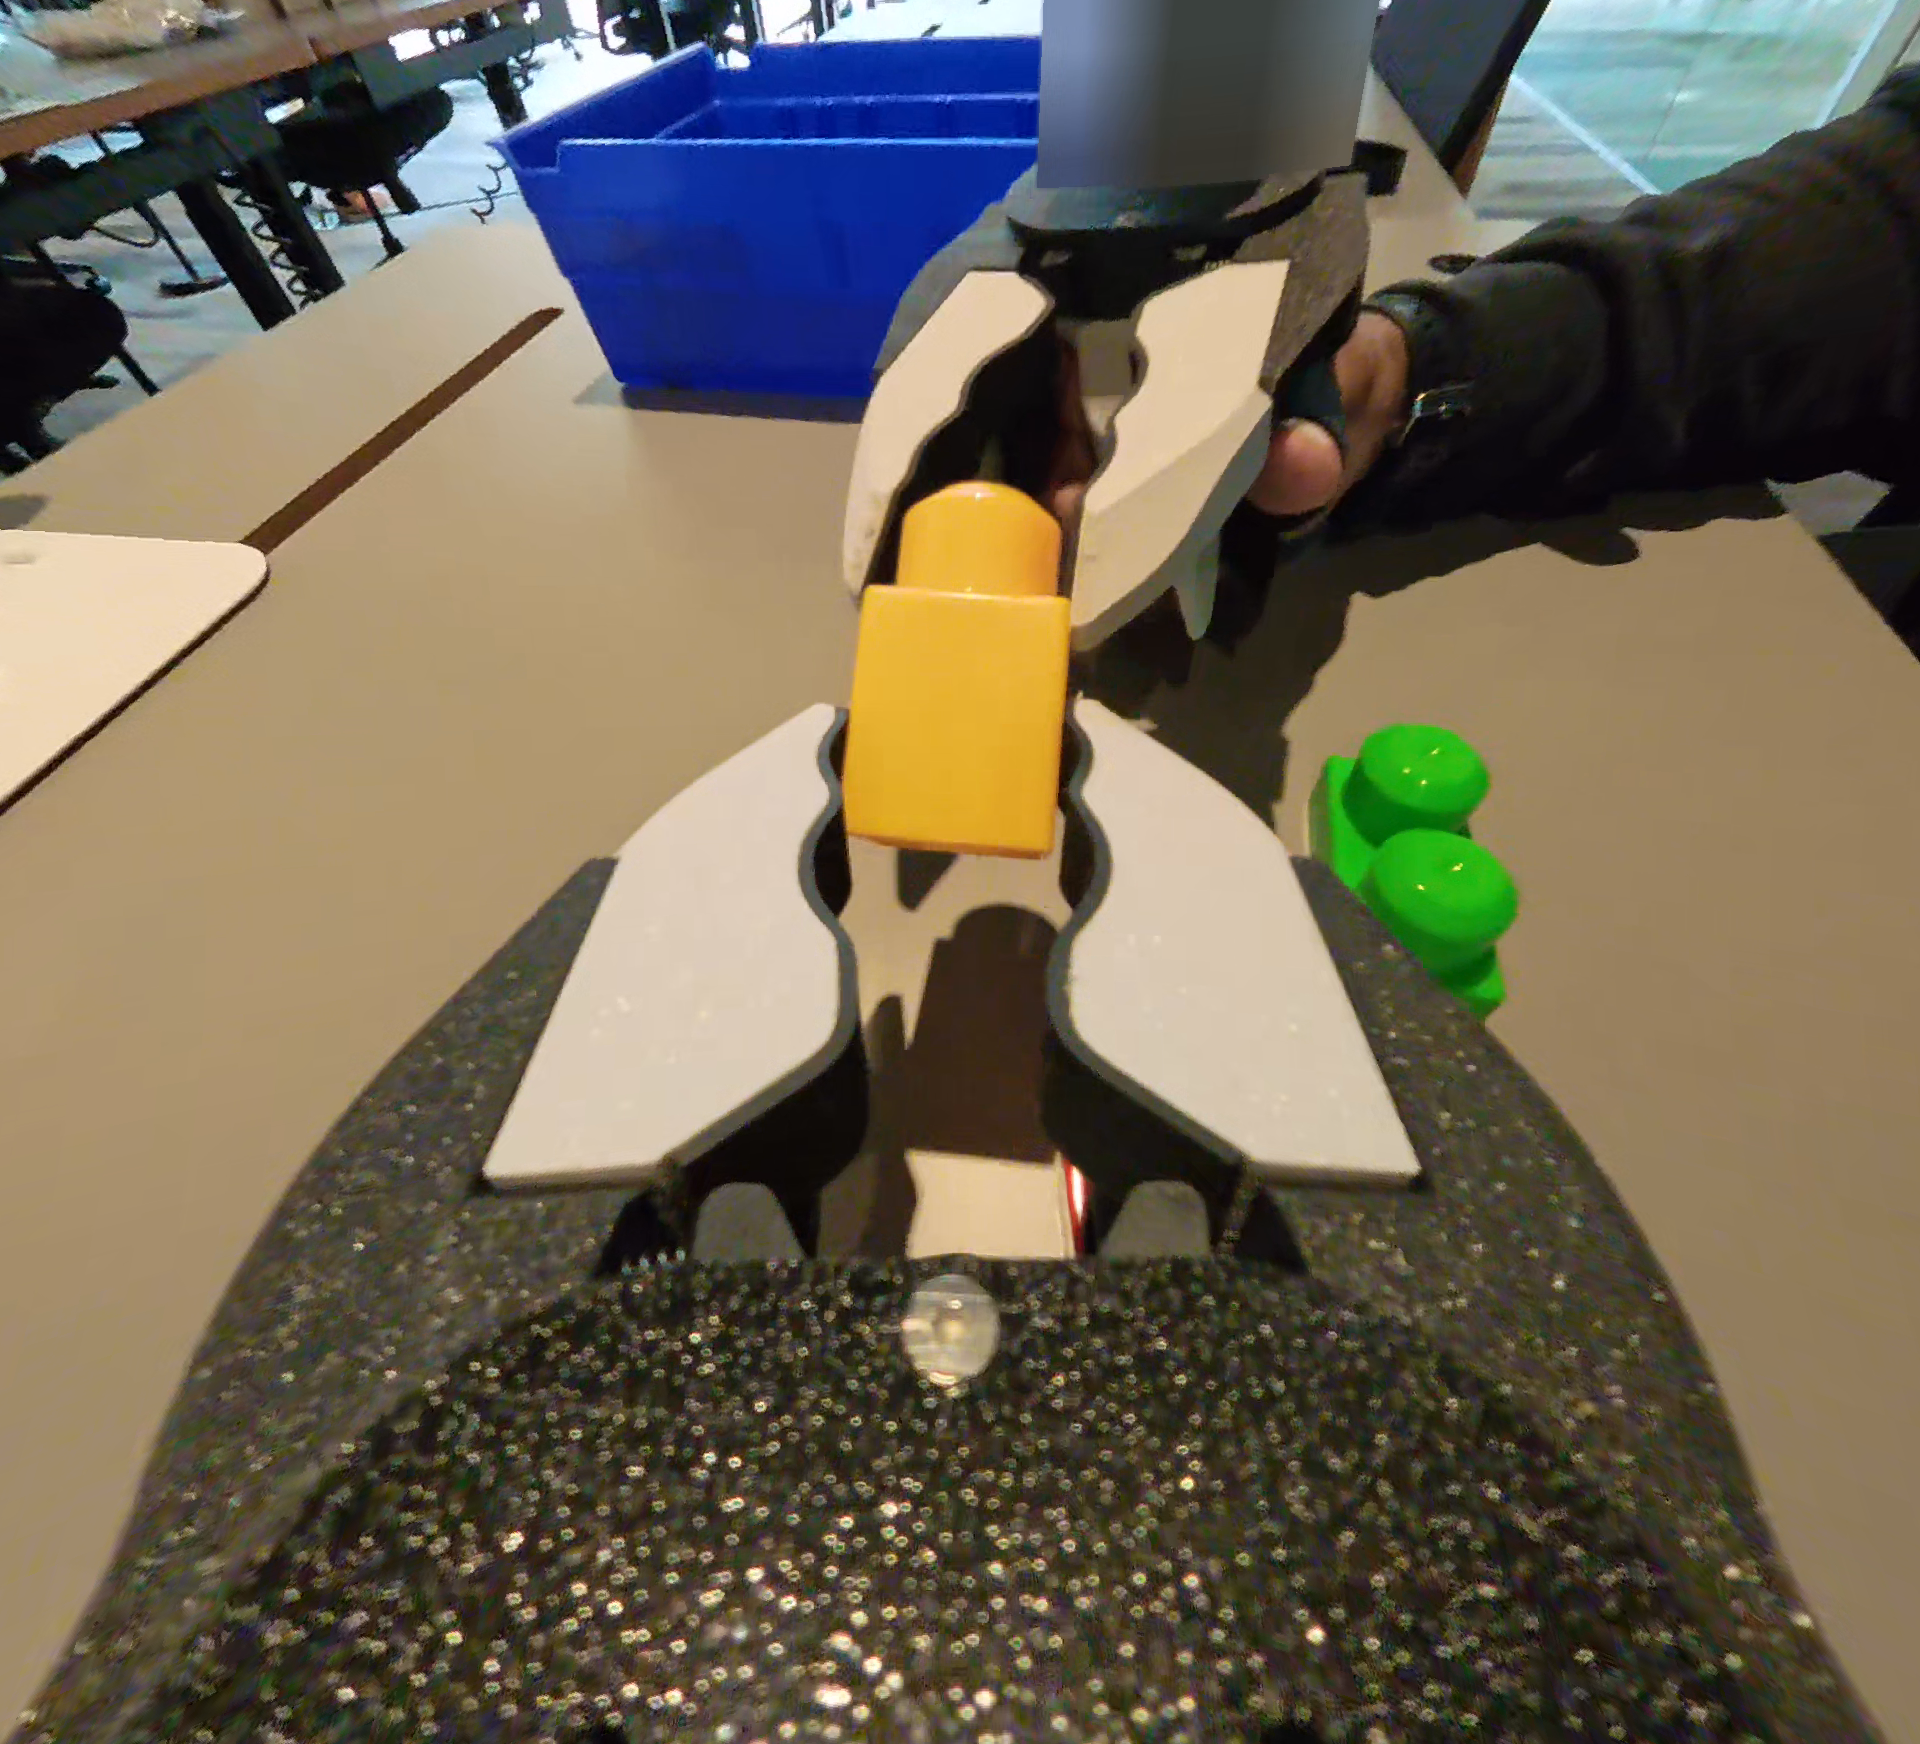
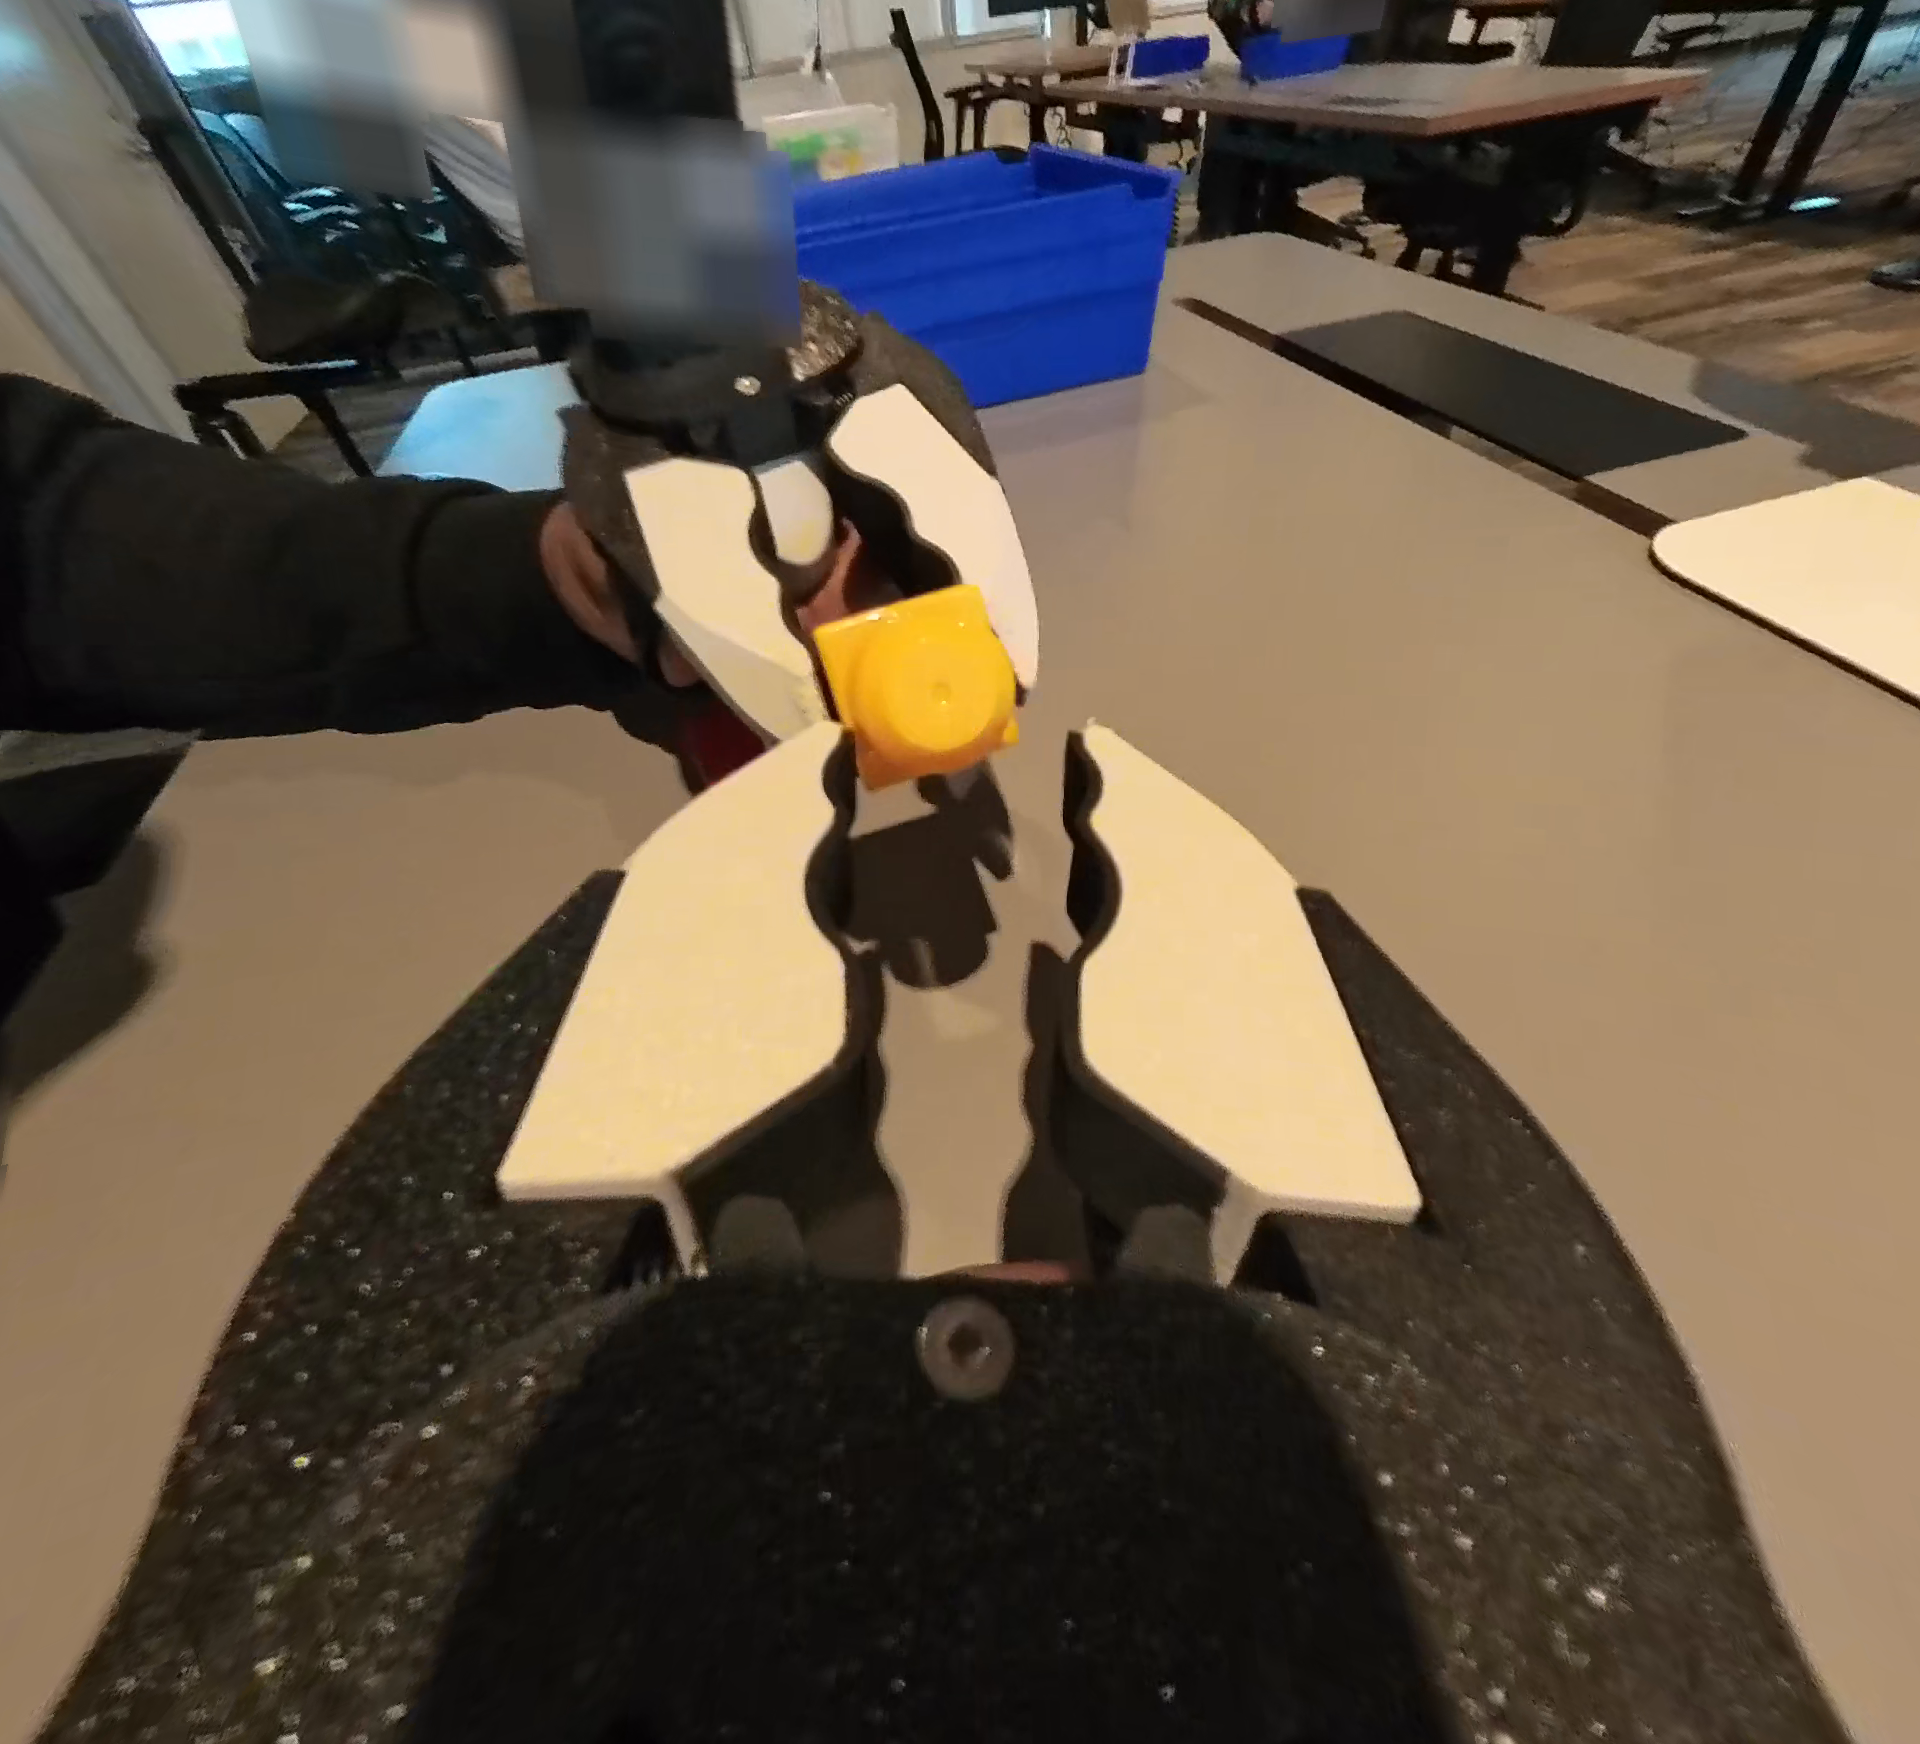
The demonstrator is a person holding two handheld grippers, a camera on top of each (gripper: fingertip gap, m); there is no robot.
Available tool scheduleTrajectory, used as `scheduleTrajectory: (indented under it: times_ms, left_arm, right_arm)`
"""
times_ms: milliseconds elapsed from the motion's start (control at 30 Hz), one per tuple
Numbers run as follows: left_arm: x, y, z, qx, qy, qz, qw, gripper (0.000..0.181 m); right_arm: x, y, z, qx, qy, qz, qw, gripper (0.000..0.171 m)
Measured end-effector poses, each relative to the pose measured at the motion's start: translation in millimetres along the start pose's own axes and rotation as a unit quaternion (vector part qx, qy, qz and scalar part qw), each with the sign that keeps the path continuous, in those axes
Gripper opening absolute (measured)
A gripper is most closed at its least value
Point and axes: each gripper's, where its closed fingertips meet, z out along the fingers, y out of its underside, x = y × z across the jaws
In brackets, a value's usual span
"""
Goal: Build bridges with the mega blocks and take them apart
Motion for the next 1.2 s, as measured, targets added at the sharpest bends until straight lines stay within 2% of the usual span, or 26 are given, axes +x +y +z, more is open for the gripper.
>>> scheduleTrajectory:
  times_ms: [133, 433, 600, 667, 833, 1067, 1200]
  left_arm:
    - [4.2, 1.4, 1.3, -0.005, 0.013, 0.006, 1.0, 0.037]
    - [6.6, 1.4, 2.2, -0.006, 0.021, 0.008, 1.0, 0.037]
    - [-0.9, 12.8, 0.0, -0.043, 0.003, 0.023, 0.999, 0.049]
    - [-5.8, 18.2, -3.6, -0.063, -0.008, 0.031, 0.997, 0.053]
    - [-11.5, 28.5, -20.5, -0.114, -0.013, 0.045, 0.992, 0.056]
    - [-0.4, 36.6, -34.9, -0.162, 0.018, 0.048, 0.985, 0.057]
    - [6.8, 45.2, -35.3, -0.191, 0.032, 0.055, 0.98, 0.057]
  right_arm:
    - [-14.1, -3.7, 2.8, 0.013, -0.035, -0.004, 0.999, 0.04]
    - [-12.7, -4.3, 3.9, 0.011, -0.025, -0.01, 1.0, 0.032]
    - [-11.9, -9.3, -0.8, -0.002, -0.019, -0.025, 1.0, 0.032]
    - [-5.8, -3.8, -3.4, -0.041, -0.003, -0.033, 0.999, 0.032]
    - [15.3, 28.5, -21.0, -0.227, 0.043, -0.055, 0.971, 0.032]
    - [16.9, 56.0, -34.4, -0.382, 0.044, -0.063, 0.921, 0.032]
    - [13.5, 59.5, -29.4, -0.409, 0.041, -0.077, 0.909, 0.032]
